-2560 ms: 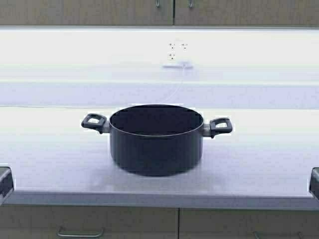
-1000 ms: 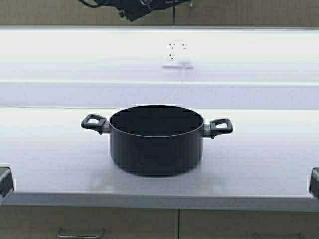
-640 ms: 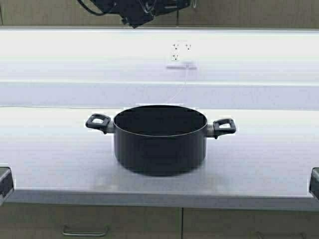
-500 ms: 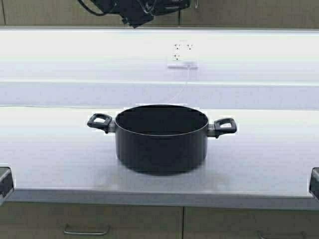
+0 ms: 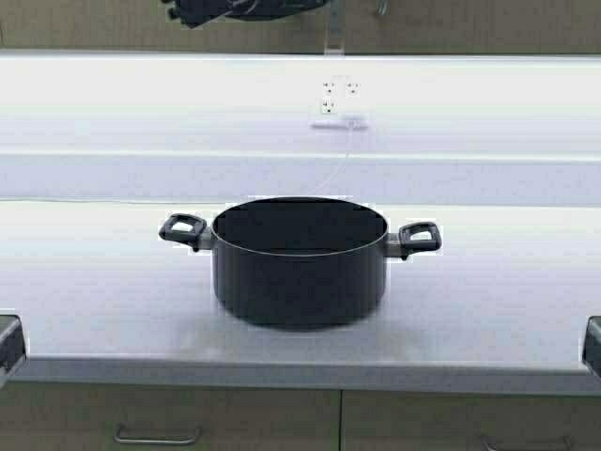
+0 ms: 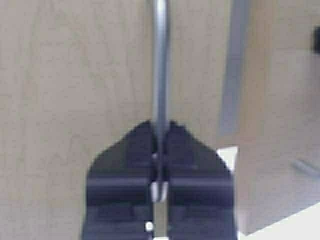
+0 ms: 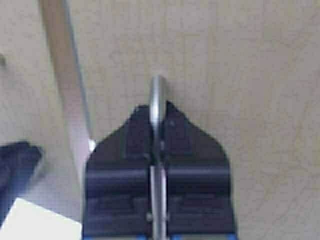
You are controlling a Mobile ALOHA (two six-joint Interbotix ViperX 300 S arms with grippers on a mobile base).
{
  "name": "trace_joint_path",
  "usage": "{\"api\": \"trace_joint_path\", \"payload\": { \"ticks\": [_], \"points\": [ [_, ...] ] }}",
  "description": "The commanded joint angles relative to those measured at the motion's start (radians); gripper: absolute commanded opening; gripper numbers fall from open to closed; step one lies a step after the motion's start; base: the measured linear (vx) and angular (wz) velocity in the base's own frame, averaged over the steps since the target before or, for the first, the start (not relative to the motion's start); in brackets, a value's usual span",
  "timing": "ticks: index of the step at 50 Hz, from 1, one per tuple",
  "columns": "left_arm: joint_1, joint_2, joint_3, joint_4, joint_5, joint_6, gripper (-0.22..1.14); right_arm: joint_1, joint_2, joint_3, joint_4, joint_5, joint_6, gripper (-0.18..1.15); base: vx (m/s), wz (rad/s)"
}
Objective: Open the cabinet, put the pot inside, then close it
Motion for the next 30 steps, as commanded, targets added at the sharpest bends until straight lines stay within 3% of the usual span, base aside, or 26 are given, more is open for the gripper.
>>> {"api": "trace_joint_path", "payload": {
  "ticks": [1, 20, 30],
  "points": [
    [0.012, -0.127, 0.114, -0.008, 0.046, -0.014, 0.02, -0.017, -0.112, 0.081, -0.025, 0.114, 0.000, 0.07, 0.00, -0.02],
    [0.015, -0.391, 0.354, -0.008, 0.127, -0.006, 0.03, -0.025, -0.270, 0.241, -0.071, 0.236, -0.002, 0.07, -0.02, -0.03],
    [0.103, -0.575, 0.453, -0.008, 0.284, 0.040, 0.03, -0.135, -0.360, 0.307, -0.083, 0.344, -0.002, 0.07, -0.04, -0.04]
  ]
}}
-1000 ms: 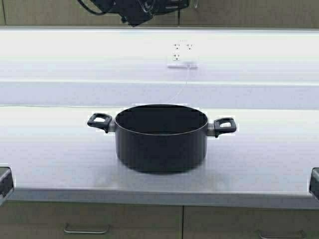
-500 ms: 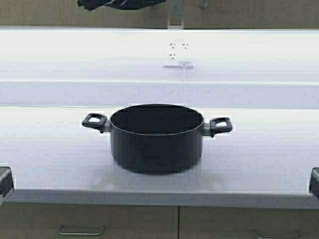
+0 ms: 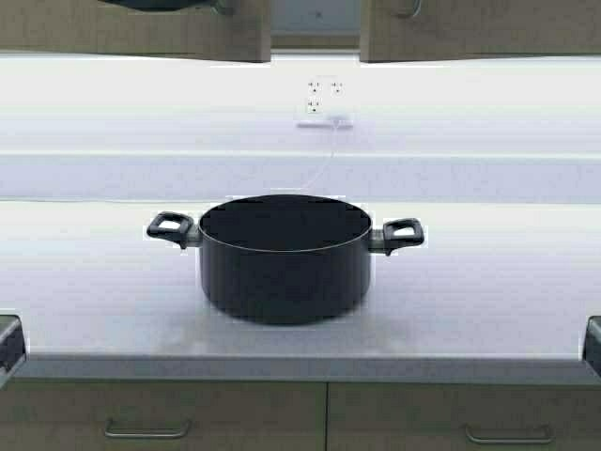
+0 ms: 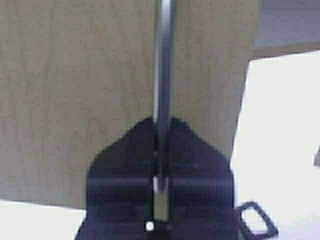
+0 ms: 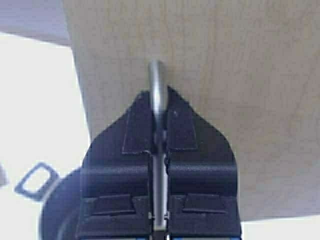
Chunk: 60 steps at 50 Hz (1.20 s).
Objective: Open the cabinet, put the pot inside, then close it
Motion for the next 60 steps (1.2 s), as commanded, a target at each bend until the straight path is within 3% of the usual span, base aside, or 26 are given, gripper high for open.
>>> {"api": "trace_joint_path", "payload": {
  "ticks": [1, 13, 26, 29, 32, 37, 39, 41, 43, 49, 60],
  "points": [
    [0.097, -0.132, 0.046, -0.008, 0.117, 0.015, 0.02, -0.103, -0.052, 0.057, -0.009, 0.104, -0.003, 0.07, -0.05, -0.01],
    [0.219, -0.339, 0.071, -0.008, 0.370, 0.066, 0.03, -0.225, -0.126, 0.058, -0.081, 0.299, 0.008, 0.07, -0.06, -0.02],
    [0.316, -0.359, 0.057, -0.005, 0.457, 0.074, 0.04, -0.236, -0.078, 0.040, -0.080, 0.314, 0.021, 0.12, -0.09, -0.01],
    [0.327, -0.330, 0.041, -0.005, 0.469, 0.075, 0.10, -0.236, -0.057, 0.031, -0.083, 0.337, 0.041, 0.26, -0.08, -0.02],
    [0.327, -0.299, 0.023, -0.003, 0.492, 0.080, 0.24, -0.238, -0.043, 0.026, -0.086, 0.380, 0.058, 0.52, -0.07, -0.02],
    [0.327, -0.268, -0.003, -0.003, 0.572, 0.081, 0.68, -0.261, -0.051, 0.034, -0.092, 0.437, 0.077, 1.02, -0.05, -0.01],
    [0.327, -0.268, -0.005, -0.003, 0.597, 0.081, 0.87, -0.278, -0.064, 0.043, -0.094, 0.459, 0.081, 1.11, -0.03, 0.00],
    [0.327, -0.273, -0.002, -0.005, 0.617, 0.077, 1.04, -0.295, -0.080, 0.055, -0.097, 0.479, 0.087, 1.09, -0.01, -0.01],
    [0.327, -0.285, 0.009, -0.003, 0.632, 0.080, 1.10, -0.310, -0.106, 0.066, -0.103, 0.511, 0.094, 1.05, 0.00, -0.01],
    [0.327, -0.347, 0.043, -0.003, 0.666, 0.077, 0.98, -0.336, -0.201, 0.083, -0.141, 0.637, 0.114, 0.99, 0.00, 0.00],
    [0.327, -0.453, 0.066, -0.003, 0.782, 0.078, 0.98, -0.345, -0.304, 0.063, -0.305, 0.802, 0.210, 0.99, 0.01, 0.01]
  ]
}}
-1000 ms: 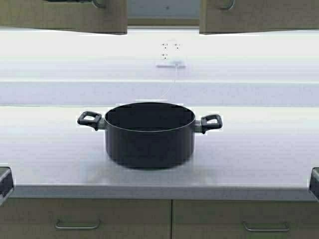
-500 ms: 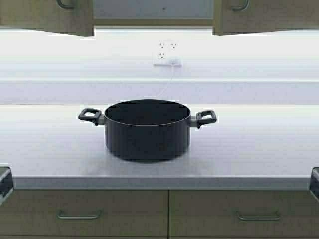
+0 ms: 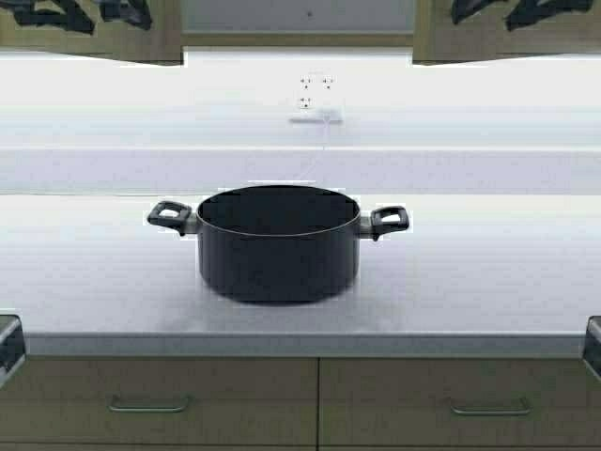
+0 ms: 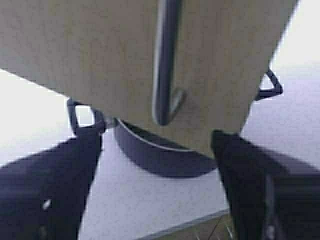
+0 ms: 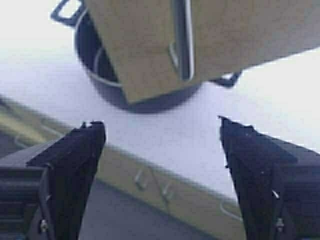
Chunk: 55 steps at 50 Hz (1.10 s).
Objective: Open the cabinet, put the pot inside, then close it
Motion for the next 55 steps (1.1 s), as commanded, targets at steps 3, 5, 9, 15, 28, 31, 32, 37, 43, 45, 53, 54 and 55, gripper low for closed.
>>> {"api": "trace_joint_path", "payload": {
  "ticks": [3, 5, 9, 15, 28, 31, 32, 37, 43, 45, 53, 54, 55],
  "points": [
    [-0.005, -0.049, -0.023, 0.002, 0.143, 0.009, 0.96, 0.002, -0.041, -0.043, -0.067, 0.156, 0.031, 0.98, 0.00, 0.00],
    [-0.006, -0.058, -0.031, 0.002, 0.196, 0.011, 0.94, 0.002, -0.049, -0.057, -0.066, 0.221, 0.041, 0.98, 0.00, 0.01],
    [-0.012, -0.086, -0.040, 0.002, 0.288, 0.015, 0.83, 0.002, -0.078, -0.074, -0.063, 0.333, 0.052, 0.93, -0.01, 0.01],
    [-0.083, -0.123, -0.043, 0.002, 0.331, 0.018, 0.37, 0.029, -0.115, -0.080, 0.011, 0.391, 0.046, 0.72, 0.00, 0.01],
    [-0.376, -0.002, -0.071, 0.002, 0.100, -0.014, 0.06, 0.327, -0.066, -0.110, 0.092, 0.086, 0.015, -0.04, 0.00, 0.00],
    [-0.428, 0.072, -0.095, 0.002, 0.031, -0.020, 0.08, 0.405, -0.012, -0.144, 0.075, -0.017, 0.012, 0.03, 0.00, 0.00],
    [-0.446, 0.100, -0.106, 0.002, 0.008, -0.020, 0.07, 0.423, 0.008, -0.158, 0.067, -0.035, 0.012, 0.05, 0.00, 0.00],
    [-0.514, 0.238, -0.158, 0.002, -0.146, -0.017, 0.03, 0.474, 0.130, -0.235, 0.025, -0.100, 0.011, 0.07, 0.00, 0.00],
    [-0.534, 0.407, -0.233, 0.002, -0.354, -0.031, 0.03, 0.474, 0.253, -0.327, -0.020, -0.163, 0.009, 0.06, 0.00, 0.00],
    [-0.534, 0.449, -0.256, 0.002, -0.391, -0.032, 0.03, 0.474, 0.284, -0.350, -0.032, -0.187, 0.011, 0.06, 0.00, 0.00],
    [-0.534, 0.572, -0.342, 0.002, -0.446, -0.037, 0.03, 0.474, 0.379, -0.433, -0.083, -0.213, 0.021, 0.06, 0.00, 0.00],
    [-0.534, 0.581, -0.348, 0.002, -0.454, -0.040, 0.03, 0.474, 0.388, -0.440, -0.086, -0.213, 0.021, 0.06, 0.00, 0.00],
    [-0.534, 0.591, -0.353, 0.002, -0.462, -0.044, 0.03, 0.474, 0.397, -0.448, -0.089, -0.213, 0.023, 0.06, 0.00, 0.00]
  ]
}}
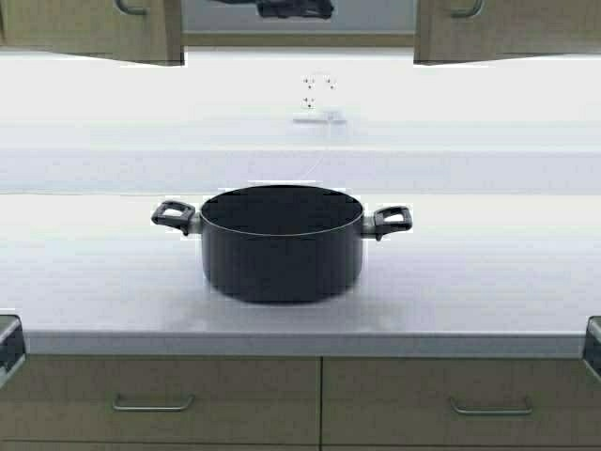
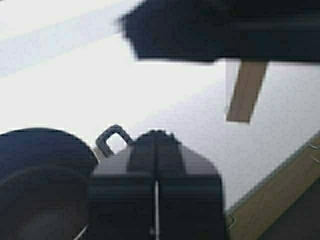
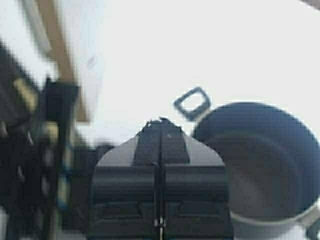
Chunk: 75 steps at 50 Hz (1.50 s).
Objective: Open the cabinet, put the pot inside, then close it
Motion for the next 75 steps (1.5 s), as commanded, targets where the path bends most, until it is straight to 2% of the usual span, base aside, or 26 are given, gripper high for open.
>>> {"api": "trace_joint_path", "payload": {
  "ticks": [1, 13, 26, 39, 46, 58, 67, 71, 75],
  "points": [
    [-0.003, 0.064, -0.067, 0.003, -0.054, -0.018, 0.03, 0.005, 0.054, -0.075, -0.026, -0.012, 0.006, 0.06, 0.00, 0.00],
    [0.018, 0.147, -0.092, 0.002, -0.190, -0.055, 0.03, 0.003, 0.156, -0.133, -0.077, -0.038, 0.009, 0.06, 0.00, 0.00],
    [0.132, 0.244, -0.170, 0.002, -0.199, -0.098, 0.03, -0.058, 0.242, -0.160, -0.084, -0.061, 0.012, 0.06, 0.00, 0.00],
    [0.206, 0.318, -0.224, 0.003, -0.199, -0.101, 0.03, -0.140, 0.270, -0.150, -0.083, -0.063, 0.014, 0.06, 0.00, 0.00],
    [0.236, 0.298, -0.176, 0.003, -0.199, -0.103, 0.03, -0.179, 0.239, -0.109, -0.083, -0.063, 0.014, 0.06, 0.00, 0.00],
    [0.311, 0.170, -0.003, 0.003, -0.207, -0.101, 0.03, -0.261, 0.098, 0.044, -0.084, -0.063, 0.049, 0.06, 0.00, 0.00],
    [0.331, 0.097, 0.061, 0.003, -0.202, -0.106, 0.03, -0.275, -0.011, 0.110, -0.084, -0.061, 0.094, 0.07, 0.00, 0.00],
    [0.316, 0.078, 0.075, 0.003, -0.192, -0.110, 0.04, -0.256, -0.046, 0.127, -0.083, -0.038, 0.107, 0.15, 0.00, 0.01],
    [0.290, 0.055, 0.089, 0.003, -0.190, -0.114, 0.06, -0.219, -0.069, 0.133, -0.081, -0.015, 0.123, 0.32, 0.00, 0.00]
  ]
}}
